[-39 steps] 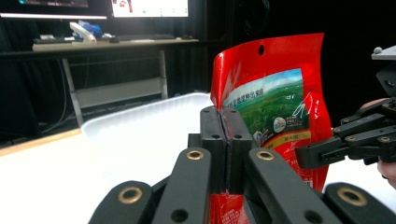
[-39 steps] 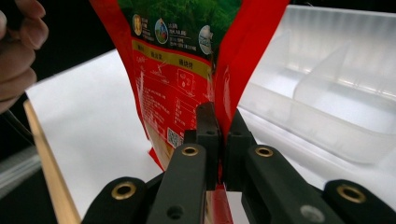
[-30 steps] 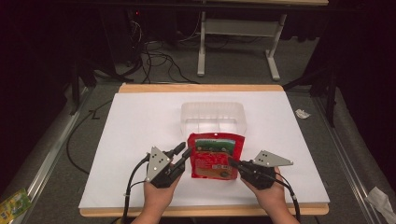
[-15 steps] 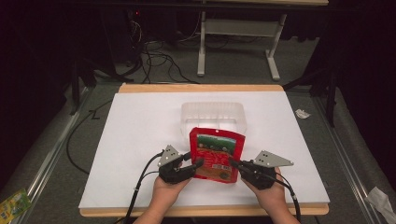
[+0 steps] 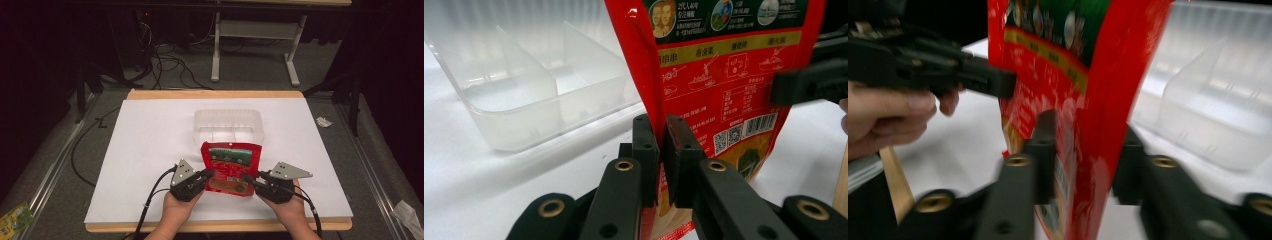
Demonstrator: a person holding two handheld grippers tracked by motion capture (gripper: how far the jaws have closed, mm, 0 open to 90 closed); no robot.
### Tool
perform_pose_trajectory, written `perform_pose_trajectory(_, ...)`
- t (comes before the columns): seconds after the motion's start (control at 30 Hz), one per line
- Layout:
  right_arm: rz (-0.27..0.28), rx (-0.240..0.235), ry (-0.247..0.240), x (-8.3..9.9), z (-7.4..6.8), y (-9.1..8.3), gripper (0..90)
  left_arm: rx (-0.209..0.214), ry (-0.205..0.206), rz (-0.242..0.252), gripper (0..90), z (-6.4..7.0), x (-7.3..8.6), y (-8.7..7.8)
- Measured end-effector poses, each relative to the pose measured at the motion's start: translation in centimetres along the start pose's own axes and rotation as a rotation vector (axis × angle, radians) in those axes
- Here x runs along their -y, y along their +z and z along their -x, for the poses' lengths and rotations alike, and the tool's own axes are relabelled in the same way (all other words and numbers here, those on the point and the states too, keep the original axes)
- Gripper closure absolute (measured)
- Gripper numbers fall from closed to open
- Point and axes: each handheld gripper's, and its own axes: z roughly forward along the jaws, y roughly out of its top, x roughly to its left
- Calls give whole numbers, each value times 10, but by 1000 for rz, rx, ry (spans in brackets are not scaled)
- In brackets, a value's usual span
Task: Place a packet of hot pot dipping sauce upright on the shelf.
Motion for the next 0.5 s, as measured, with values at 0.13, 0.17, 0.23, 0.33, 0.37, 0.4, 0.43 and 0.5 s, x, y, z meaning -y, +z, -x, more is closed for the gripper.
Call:
perform_pose_trajectory(0.13,-80,-6,23,6,2,13,508,-3,6,3,849,1,0,0)
perform_pose_trajectory(0.17,-97,-11,27,7,2,15,497,-3,10,1,849,1,0,-1)
perform_pose_trajectory(0.23,-108,-31,30,9,3,20,509,-2,14,-2,844,1,0,-1)
perform_pose_trajectory(0.33,-126,-45,23,12,3,24,571,-2,13,-2,841,1,1,-1)
perform_pose_trajectory(0.37,-129,-44,17,13,3,25,601,-2,17,-2,841,1,1,-1)
perform_pose_trajectory(0.4,-133,-42,14,13,2,26,647,-4,18,-3,840,1,1,-1)
perform_pose_trajectory(0.43,-136,-53,13,13,2,27,700,-5,13,2,840,1,1,-1)
perform_pose_trajectory(0.5,-131,-61,-4,13,0,27,766,-6,15,0,839,1,1,-1)
